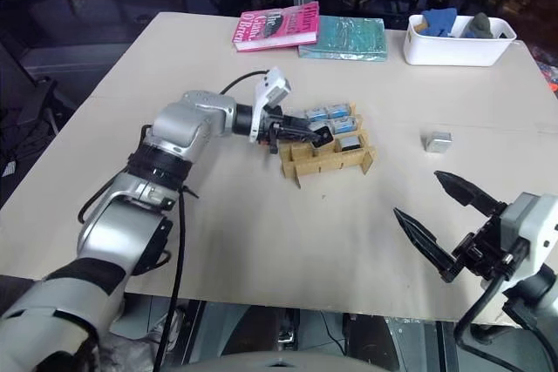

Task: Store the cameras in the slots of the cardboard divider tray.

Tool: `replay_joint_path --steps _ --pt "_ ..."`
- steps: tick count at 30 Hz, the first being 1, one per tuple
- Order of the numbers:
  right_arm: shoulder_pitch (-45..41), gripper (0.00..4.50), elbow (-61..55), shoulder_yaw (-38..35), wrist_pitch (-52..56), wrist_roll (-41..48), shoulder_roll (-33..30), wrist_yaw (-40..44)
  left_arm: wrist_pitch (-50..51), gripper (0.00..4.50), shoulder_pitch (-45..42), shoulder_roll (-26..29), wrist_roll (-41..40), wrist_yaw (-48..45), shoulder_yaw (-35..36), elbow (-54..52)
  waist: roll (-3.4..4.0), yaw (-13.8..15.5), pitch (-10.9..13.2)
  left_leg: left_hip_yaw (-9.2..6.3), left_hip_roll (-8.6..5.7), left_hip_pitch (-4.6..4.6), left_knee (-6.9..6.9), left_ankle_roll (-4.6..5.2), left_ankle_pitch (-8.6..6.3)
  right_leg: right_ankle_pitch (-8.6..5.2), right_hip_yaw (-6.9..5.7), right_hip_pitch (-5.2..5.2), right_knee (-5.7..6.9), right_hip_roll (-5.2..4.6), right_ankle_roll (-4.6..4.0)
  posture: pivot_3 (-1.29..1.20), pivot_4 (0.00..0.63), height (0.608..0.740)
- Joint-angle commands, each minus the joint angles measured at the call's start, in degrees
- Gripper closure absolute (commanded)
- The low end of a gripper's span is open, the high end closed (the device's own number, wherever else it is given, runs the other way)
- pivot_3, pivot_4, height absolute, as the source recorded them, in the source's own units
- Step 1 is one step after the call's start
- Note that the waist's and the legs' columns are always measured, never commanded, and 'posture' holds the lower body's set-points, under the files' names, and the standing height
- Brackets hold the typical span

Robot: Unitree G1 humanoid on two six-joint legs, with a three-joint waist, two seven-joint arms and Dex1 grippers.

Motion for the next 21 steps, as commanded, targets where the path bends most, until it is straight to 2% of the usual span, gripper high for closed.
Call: replay_joint_path --steps 1,8,17,19,20,21 --pt "0.70 0.05 -2.08 -0.33 -2.14 -0.62 0.06 -0.99 -4.09 3.78 -3.22 -1.90 3.56 -1.79 -0.03 4.62 0.00 0.02 0.00 0.01 0.00 0.00 0.00 0.01 -0.01 0.00 -0.01 0.00 0.00 0.00 0.01 0.00 0.150 0.740" --pt "3.16 0.05 -3.13 -0.24 -3.48 -1.20 0.71 -1.97 -9.24 3.78 -3.18 -5.19 8.08 -3.05 -0.04 9.50 -0.02 0.02 0.01 0.02 0.00 -0.03 0.01 0.18 -0.11 -0.03 -0.04 -0.03 0.00 -0.02 0.05 0.00 0.150 0.740" --pt "5.03 0.05 -3.22 -0.07 -4.71 -1.76 0.43 -1.90 -13.05 3.78 -3.93 -6.17 13.41 -3.60 -0.02 12.46 -0.02 0.03 0.01 0.02 -0.01 -0.03 0.05 0.25 -0.15 -0.03 -0.03 -0.02 0.03 -0.06 0.05 0.00 0.150 0.740" --pt "4.89 0.00 -3.03 0.07 -4.82 -1.72 0.20 -1.95 -12.83 2.77 -4.19 -6.03 14.36 -4.21 -0.22 12.66 -0.02 -0.02 0.01 0.02 -0.01 -0.03 0.05 0.25 -0.15 -0.03 -0.04 -0.02 0.03 -0.05 0.05 0.00 0.150 0.740" --pt "4.79 0.00 -2.94 0.13 -4.85 -1.70 0.10 -1.98 -12.82 2.60 -4.29 -6.04 14.66 -4.23 -0.06 12.70 -0.02 -0.04 0.01 0.03 -0.01 -0.03 0.05 0.25 -0.15 -0.03 -0.04 -0.02 0.04 -0.05 0.05 0.00 0.150 0.740" --pt "4.78 0.00 -2.89 0.18 -4.90 -1.70 0.06 -1.96 -12.78 2.13 -4.33 -6.11 14.79 -4.07 0.25 12.56 -0.02 -0.03 0.01 0.03 -0.01 -0.03 0.05 0.25 -0.15 -0.03 -0.04 -0.03 0.04 -0.04 0.05 0.00 0.150 0.740"
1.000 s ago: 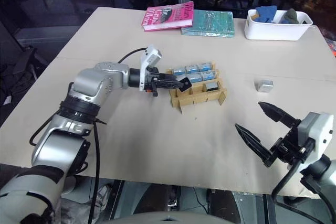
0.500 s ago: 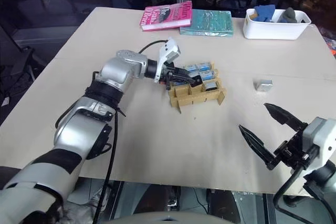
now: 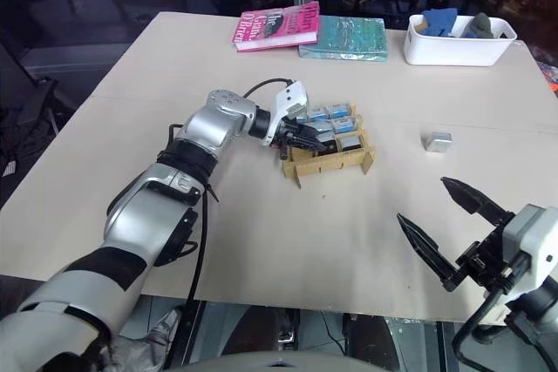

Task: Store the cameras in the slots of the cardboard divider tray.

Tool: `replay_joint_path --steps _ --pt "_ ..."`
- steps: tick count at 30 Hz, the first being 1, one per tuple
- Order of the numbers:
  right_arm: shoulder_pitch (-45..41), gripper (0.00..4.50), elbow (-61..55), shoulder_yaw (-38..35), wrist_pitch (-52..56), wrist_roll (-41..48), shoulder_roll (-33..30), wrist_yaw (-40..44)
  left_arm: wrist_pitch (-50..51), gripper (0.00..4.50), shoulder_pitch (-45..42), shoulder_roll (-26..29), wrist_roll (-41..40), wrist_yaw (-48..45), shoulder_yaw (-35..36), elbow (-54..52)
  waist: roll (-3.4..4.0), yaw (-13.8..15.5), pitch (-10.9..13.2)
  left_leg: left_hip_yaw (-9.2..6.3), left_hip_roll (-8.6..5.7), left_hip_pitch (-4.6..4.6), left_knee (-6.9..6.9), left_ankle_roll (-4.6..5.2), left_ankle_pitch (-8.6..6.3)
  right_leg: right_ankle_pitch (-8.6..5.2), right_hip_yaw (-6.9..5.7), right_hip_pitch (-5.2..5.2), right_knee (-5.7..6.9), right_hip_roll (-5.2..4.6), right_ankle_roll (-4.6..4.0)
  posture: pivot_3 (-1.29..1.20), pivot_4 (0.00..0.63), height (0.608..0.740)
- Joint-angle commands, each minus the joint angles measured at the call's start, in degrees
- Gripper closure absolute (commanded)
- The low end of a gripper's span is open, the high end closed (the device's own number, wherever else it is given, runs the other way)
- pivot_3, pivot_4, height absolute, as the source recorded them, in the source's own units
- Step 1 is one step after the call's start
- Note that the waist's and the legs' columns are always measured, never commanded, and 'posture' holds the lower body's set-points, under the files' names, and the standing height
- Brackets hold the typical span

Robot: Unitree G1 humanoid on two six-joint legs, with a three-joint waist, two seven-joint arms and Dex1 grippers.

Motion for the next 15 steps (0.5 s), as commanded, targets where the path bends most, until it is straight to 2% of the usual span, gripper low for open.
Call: replay_joint_path --steps 1,5,10,11,13,15 --pt "-0.20 0.00 -0.75 0.07 -1.26 0.00 -0.57 -0.13 -0.73 1.77 -1.93 0.05 0.86 0.31 1.23 -0.93 0.00 0.03 0.00 0.00 0.00 0.00 0.00 0.00 0.00 0.00 0.00 0.00 0.00 0.00 0.00 0.00 0.150 0.740" --pt "-1.63 0.00 0.01 0.76 -0.21 -0.23 -1.58 -1.25 1.87 0.05 -2.68 0.12 -1.12 1.93 4.72 -3.80 0.00 0.04 0.00 -0.01 0.00 0.01 0.05 0.01 0.00 0.00 0.01 0.00 0.06 -0.02 0.00 0.00 0.150 0.740" --pt "-9.65 0.00 4.02 6.63 4.20 -9.77 -5.99 -7.34 10.30 0.05 0.22 2.79 -7.25 2.56 11.50 -15.90 -0.03 -0.18 0.02 -0.01 0.01 0.02 0.08 -0.02 0.02 0.01 0.08 -0.01 0.09 -0.04 0.00 0.00 0.150 0.740" --pt "-12.14 0.00 5.59 8.26 5.64 -10.39 -7.48 -7.42 12.77 0.05 1.74 3.23 -9.24 3.22 13.30 -20.05 -0.01 -0.32 0.01 0.00 0.01 0.02 0.08 -0.16 0.10 0.00 0.11 -0.01 0.09 -0.04 0.00 0.00 0.150 0.740" --pt "-19.95 0.00 10.85 13.83 9.73 -19.43 -12.59 -11.40 20.95 0.05 6.48 3.87 -15.16 5.30 17.67 -31.61 0.03 -0.53 -0.01 0.03 0.02 0.02 0.08 -0.19 0.11 0.00 0.18 -0.03 0.08 -0.07 -0.01 0.00 0.150 0.740" --pt "-26.35 0.00 15.46 17.51 13.61 -23.15 -14.71 -13.88 26.68 0.05 10.39 3.86 -18.97 8.35 20.46 -40.17 0.05 -0.71 0.00 0.07 0.03 0.05 0.06 -0.20 0.12 0.00 0.25 -0.05 0.10 -0.17 -0.01 0.00 0.150 0.740"
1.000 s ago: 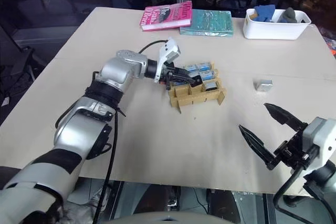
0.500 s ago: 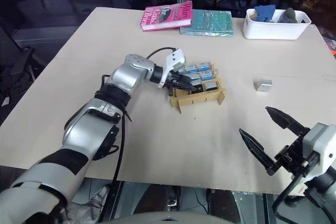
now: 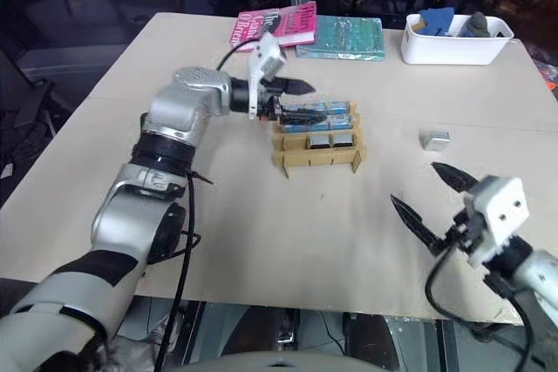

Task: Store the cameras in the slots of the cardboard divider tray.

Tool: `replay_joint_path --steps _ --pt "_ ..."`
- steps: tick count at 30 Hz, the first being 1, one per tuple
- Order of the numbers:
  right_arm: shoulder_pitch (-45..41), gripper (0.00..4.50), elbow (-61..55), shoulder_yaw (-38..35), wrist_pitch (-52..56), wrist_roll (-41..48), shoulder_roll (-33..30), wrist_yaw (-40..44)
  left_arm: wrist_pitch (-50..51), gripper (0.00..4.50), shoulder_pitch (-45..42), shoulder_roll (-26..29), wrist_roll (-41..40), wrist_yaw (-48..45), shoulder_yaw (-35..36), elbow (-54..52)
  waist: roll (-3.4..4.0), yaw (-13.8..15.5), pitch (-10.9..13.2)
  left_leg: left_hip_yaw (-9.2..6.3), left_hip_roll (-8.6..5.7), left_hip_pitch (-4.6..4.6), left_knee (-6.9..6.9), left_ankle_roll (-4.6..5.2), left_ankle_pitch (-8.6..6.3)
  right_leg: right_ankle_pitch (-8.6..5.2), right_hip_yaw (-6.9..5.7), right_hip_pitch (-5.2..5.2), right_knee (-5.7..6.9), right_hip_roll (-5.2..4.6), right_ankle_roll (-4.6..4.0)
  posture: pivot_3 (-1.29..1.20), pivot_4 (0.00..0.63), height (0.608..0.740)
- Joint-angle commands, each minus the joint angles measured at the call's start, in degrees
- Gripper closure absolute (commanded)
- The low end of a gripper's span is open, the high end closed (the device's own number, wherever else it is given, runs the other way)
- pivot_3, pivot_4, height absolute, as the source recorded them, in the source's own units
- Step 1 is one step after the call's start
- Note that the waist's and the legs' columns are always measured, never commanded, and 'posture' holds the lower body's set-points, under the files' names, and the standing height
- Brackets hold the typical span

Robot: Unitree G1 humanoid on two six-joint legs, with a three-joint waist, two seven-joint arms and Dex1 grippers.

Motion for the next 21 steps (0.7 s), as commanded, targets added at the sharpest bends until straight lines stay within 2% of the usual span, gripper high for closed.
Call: replay_joint_path --steps 1,6,10,15,21 --pt "-11.75 0.00 9.37 6.31 6.88 -8.02 -2.27 -5.53 12.27 0.05 7.18 0.11 -9.20 5.95 6.26 -18.52 -0.01 -0.17 0.00 -0.02 0.01 0.00 0.00 -0.01 0.01 0.00 -0.03 -0.01 -0.02 0.00 0.00 0.00 0.150 0.740" --pt "-28.35 0.00 26.81 12.53 11.22 -14.68 2.13 -11.36 18.86 0.05 20.72 -1.08 -15.37 15.62 10.56 -37.40 0.04 0.49 0.04 -0.07 0.06 -0.02 -0.02 -0.13 0.08 0.01 -0.10 0.02 0.00 -0.07 -0.02 0.00 0.150 0.740" --pt "-36.30 0.00 37.01 11.41 13.28 -17.25 6.72 -16.89 22.96 0.05 29.69 -2.77 -19.57 23.49 13.98 -47.04 0.06 0.55 0.05 -0.10 0.00 -0.03 -0.03 -0.14 0.08 0.01 -0.19 0.06 -0.05 0.02 -0.02 0.00 0.150 0.740" --pt "-38.94 0.00 39.70 9.46 14.15 -18.79 10.28 -20.90 25.22 0.05 36.73 -4.41 -24.44 30.61 16.94 -54.48 0.07 0.74 0.05 -0.12 -0.04 -0.02 -0.04 -0.15 0.08 0.01 -0.22 0.09 -0.04 -0.03 -0.02 0.00 0.150 0.740" --pt "-38.82 0.00 40.05 7.20 16.06 -18.56 13.56 -22.86 23.89 0.05 40.33 -2.40 -27.06 33.33 16.30 -56.92 0.10 0.54 0.03 -0.08 -0.03 0.07 -0.05 -0.19 0.10 0.02 -0.17 0.12 0.02 0.05 -0.02 0.00 0.150 0.740"
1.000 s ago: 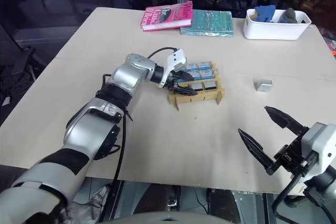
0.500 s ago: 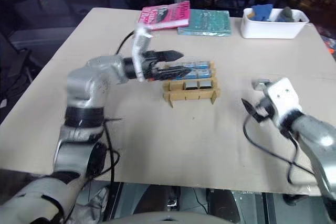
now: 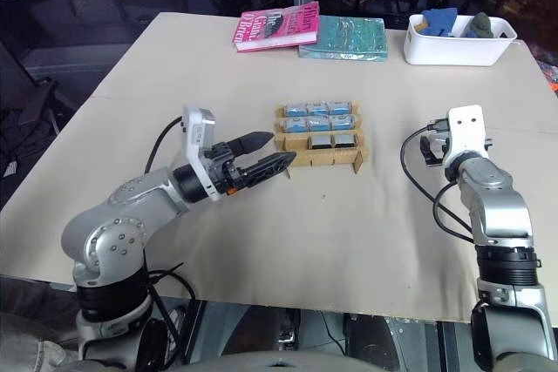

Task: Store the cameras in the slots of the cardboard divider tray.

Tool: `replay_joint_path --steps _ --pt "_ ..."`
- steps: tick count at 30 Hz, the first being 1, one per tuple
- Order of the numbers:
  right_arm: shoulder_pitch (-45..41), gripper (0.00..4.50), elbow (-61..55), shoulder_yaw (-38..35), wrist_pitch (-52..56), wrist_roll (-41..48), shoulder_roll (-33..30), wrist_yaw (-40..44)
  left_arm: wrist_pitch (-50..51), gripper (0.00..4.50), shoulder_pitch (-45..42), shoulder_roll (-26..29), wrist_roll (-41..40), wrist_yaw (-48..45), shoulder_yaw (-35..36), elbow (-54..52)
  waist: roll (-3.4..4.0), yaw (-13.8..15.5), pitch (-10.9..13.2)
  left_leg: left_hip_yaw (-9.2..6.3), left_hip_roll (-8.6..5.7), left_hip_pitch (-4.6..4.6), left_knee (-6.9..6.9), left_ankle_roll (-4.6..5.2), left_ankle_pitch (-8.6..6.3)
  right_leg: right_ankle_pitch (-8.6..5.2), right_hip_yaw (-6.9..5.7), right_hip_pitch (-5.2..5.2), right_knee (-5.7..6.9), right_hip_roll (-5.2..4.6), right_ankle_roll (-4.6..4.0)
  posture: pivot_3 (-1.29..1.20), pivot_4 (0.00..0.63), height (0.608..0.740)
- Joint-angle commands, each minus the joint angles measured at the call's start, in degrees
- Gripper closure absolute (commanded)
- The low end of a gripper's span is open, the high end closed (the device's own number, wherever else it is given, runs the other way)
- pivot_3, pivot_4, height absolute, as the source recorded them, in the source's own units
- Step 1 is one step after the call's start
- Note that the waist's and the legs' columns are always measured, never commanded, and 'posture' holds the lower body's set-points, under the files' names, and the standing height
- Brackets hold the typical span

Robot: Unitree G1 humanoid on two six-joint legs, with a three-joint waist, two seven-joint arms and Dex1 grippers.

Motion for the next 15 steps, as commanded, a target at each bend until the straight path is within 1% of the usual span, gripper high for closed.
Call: replay_joint_path --steps 1,10,15 --pt "-0.65 0.00 -0.80 -2.66 0.60 0.13 1.34 -1.26 -1.32 0.05 0.12 0.78 -2.78 1.46 -0.02 -2.63 0.00 0.04 0.00 0.00 0.00 0.00 0.00 0.00 0.00 0.00 -0.01 0.00 0.00 0.01 0.00 0.00 0.150 0.740" --pt "-2.96 0.00 4.98 -3.67 -1.87 0.05 4.43 -1.62 -3.19 0.05 0.41 3.01 -5.15 3.12 -1.15 -1.99 0.02 -0.05 -0.01 0.01 0.00 0.03 -0.01 -0.01 0.01 0.00 0.02 0.03 0.00 0.06 -0.01 0.00 0.150 0.740" --pt "-3.96 0.00 7.42 -4.24 -3.63 -0.23 4.88 -1.88 -4.01 0.05 0.69 3.71 -6.04 4.03 -1.63 -1.83 0.02 -0.06 -0.01 0.01 0.00 0.02 -0.02 -0.01 0.01 0.00 0.02 0.03 -0.01 0.06 -0.01 0.00 0.150 0.740"
